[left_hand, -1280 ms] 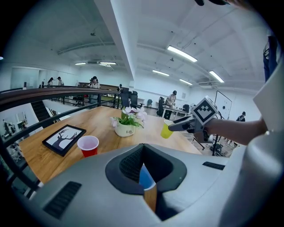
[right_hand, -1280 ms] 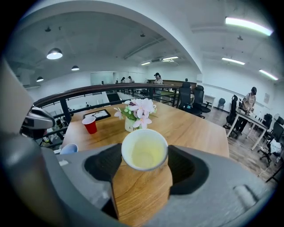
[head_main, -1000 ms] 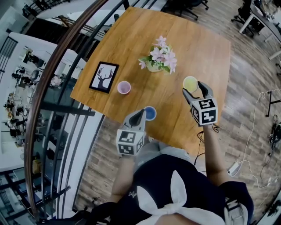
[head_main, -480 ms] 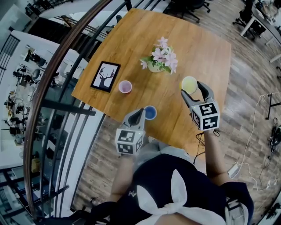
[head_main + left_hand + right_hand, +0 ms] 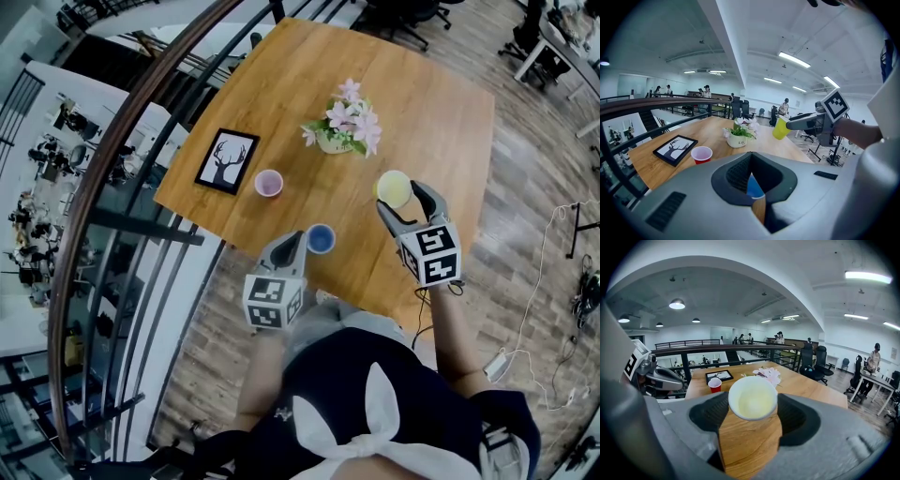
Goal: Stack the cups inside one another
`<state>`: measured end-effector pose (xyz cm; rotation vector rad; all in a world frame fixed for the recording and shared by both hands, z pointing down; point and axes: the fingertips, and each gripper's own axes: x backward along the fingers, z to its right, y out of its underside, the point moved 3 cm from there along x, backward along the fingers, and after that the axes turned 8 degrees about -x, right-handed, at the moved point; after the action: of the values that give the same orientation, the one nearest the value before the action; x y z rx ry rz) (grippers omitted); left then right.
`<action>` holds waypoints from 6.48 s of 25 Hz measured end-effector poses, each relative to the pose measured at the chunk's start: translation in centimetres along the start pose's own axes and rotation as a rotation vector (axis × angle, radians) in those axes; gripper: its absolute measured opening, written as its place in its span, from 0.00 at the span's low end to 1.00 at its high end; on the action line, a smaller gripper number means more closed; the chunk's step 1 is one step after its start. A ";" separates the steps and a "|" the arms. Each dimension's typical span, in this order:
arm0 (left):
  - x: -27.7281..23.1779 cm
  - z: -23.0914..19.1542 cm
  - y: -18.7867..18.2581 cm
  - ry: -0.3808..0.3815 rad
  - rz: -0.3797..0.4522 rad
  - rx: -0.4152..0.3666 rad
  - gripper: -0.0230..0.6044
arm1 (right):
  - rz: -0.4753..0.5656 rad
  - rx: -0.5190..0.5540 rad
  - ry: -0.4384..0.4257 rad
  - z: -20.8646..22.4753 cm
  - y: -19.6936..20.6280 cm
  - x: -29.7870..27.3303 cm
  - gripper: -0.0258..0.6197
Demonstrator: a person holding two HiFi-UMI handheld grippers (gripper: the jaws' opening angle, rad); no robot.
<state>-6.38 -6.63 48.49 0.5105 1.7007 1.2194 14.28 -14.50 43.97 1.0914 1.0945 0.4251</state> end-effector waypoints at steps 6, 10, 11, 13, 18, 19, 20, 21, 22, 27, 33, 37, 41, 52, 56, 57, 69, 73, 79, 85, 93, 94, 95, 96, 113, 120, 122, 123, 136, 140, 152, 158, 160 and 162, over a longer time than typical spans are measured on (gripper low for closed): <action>0.8 -0.5 0.4 -0.017 -0.003 0.012 0.06 | -0.020 0.013 -0.039 -1.8 0.5 -0.5 0.54; 1.3 -1.0 0.7 -0.032 -0.002 0.021 0.06 | -0.033 0.025 -0.079 -3.5 0.8 -0.9 0.54; 1.5 -1.1 0.8 -0.036 -0.001 0.023 0.06 | -0.037 0.029 -0.091 -4.0 0.8 -1.1 0.54; 1.9 -1.3 1.0 -0.044 -0.001 0.028 0.06 | -0.043 0.037 -0.116 -5.1 1.0 -1.3 0.54; 2.8 -2.0 1.6 -0.068 -0.004 0.043 0.06 | -0.058 0.067 -0.186 -8.0 1.2 -2.0 0.54; 3.0 -2.1 1.7 -0.073 -0.003 0.045 0.06 | -0.060 0.072 -0.199 -8.6 1.2 -2.1 0.54; 3.2 -2.2 1.8 -0.078 -0.002 0.048 0.06 | -0.060 0.077 -0.211 -9.1 1.2 -2.2 0.54; 3.4 -2.4 1.9 -0.083 -0.002 0.051 0.06 | -0.061 0.083 -0.223 -9.6 1.1 -2.2 0.54; 3.6 -2.5 2.0 -0.088 -0.002 0.054 0.06 | -0.061 0.088 -0.234 -10.1 1.1 -2.3 0.54; 4.5 -3.1 2.3 -0.111 0.003 0.069 0.06 | -0.066 0.110 -0.282 -12.1 0.9 -2.5 0.54; 5.4 -3.2 2.8 -0.130 0.003 0.082 0.06 | -0.072 0.128 -0.310 -13.4 0.9 -2.4 0.54; 5.7 -3.4 3.1 -0.137 0.003 0.089 0.06 | -0.081 0.134 -0.323 -13.9 1.1 -2.6 0.54; 5.7 -3.4 3.1 -0.136 0.005 0.092 0.06 | -0.098 0.139 -0.332 -14.2 1.6 -2.7 0.54; 5.9 -3.3 3.7 -0.136 -0.003 0.100 0.06 | -0.183 0.153 -0.357 -14.9 4.5 -3.8 0.54; 6.1 -3.3 3.9 -0.138 -0.006 0.105 0.06 | -0.204 0.157 -0.369 -15.4 5.4 -4.1 0.54; 6.1 -3.3 3.9 -0.138 -0.006 0.106 0.06 | -0.208 0.159 -0.370 -15.5 5.6 -4.3 0.54; 6.2 -3.6 4.4 -0.135 -0.016 0.115 0.06 | -0.283 0.172 -0.378 -16.0 8.3 -6.1 0.54; 6.3 -3.8 4.5 -0.134 -0.018 0.116 0.06 | -0.299 0.174 -0.385 -16.3 8.7 -6.4 0.55; 6.2 -3.8 4.5 -0.128 -0.017 0.112 0.06 | -0.301 0.169 -0.387 -16.4 8.7 -6.4 0.57; 6.5 -3.5 4.3 -0.130 -0.017 0.116 0.06 | -0.273 0.157 -0.388 -16.3 7.5 -5.9 0.57; 6.7 -3.3 5.1 -0.143 -0.013 0.132 0.06 | -0.227 0.153 -0.399 -16.4 5.8 -5.8 0.57; 6.7 -3.4 5.1 -0.144 -0.013 0.132 0.06 | -0.223 0.152 -0.402 -16.5 5.6 -5.9 0.57; 6.7 -3.5 5.0 -0.145 -0.012 0.132 0.06 | -0.220 0.153 -0.404 -16.5 5.3 -6.1 0.57; 6.7 -3.6 4.9 -0.145 -0.012 0.130 0.06 | -0.217 0.155 -0.407 -16.6 5.0 -6.3 0.57; 5.5 -5.7 3.8 -0.121 -0.021 0.125 0.06 | -0.143 0.220 -0.458 -17.6 -1.4 -10.4 0.57; 4.5 -6.3 4.4 -0.115 -0.032 0.139 0.06 | -0.149 0.279 -0.504 -18.7 -2.7 -12.7 0.57; 4.3 -6.5 4.4 -0.116 -0.033 0.144 0.06 | -0.151 0.302 -0.517 -19.0 -2.8 -13.4 0.57; 4.2 -6.6 4.5 -0.116 -0.035 0.147 0.06 | -0.156 0.313 -0.523 -19.1 -2.8 -13.7 0.57; 3.2 -8.0 4.3 -0.094 -0.053 0.157 0.06 | -0.224 0.409 -0.557 -20.8 -2.8 -17.2 0.57; 2.7 -8.7 4.4 -0.083 -0.063 0.158 0.06 | -0.237 0.448 -0.561 -21.2 -2.9 -18.3 0.57; 1.4 -10.2 5.3 -0.047 -0.092 0.170 0.06 | -0.319 0.470 -0.580 -22.0 -1.4 -22.5 0.60; 1.1 -11.4 5.6 -0.044 -0.110 0.177 0.06 | -0.360 0.479 -0.584 -21.9 -0.6 -24.1 0.60; 0.8 -11.8 5.6 -0.044 -0.112 0.177 0.06 | -0.377 0.483 -0.586 -21.9 -0.2 -24.7 0.60; 0.6 -12.0 5.7 -0.044 -0.113 0.180 0.06 | -0.395 0.491 -0.591 -21.8 0.2 -25.2 0.60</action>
<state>-18.15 -9.73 53.95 0.5372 1.7862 0.9731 -15.90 -22.43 55.75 1.2742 0.8610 -0.4847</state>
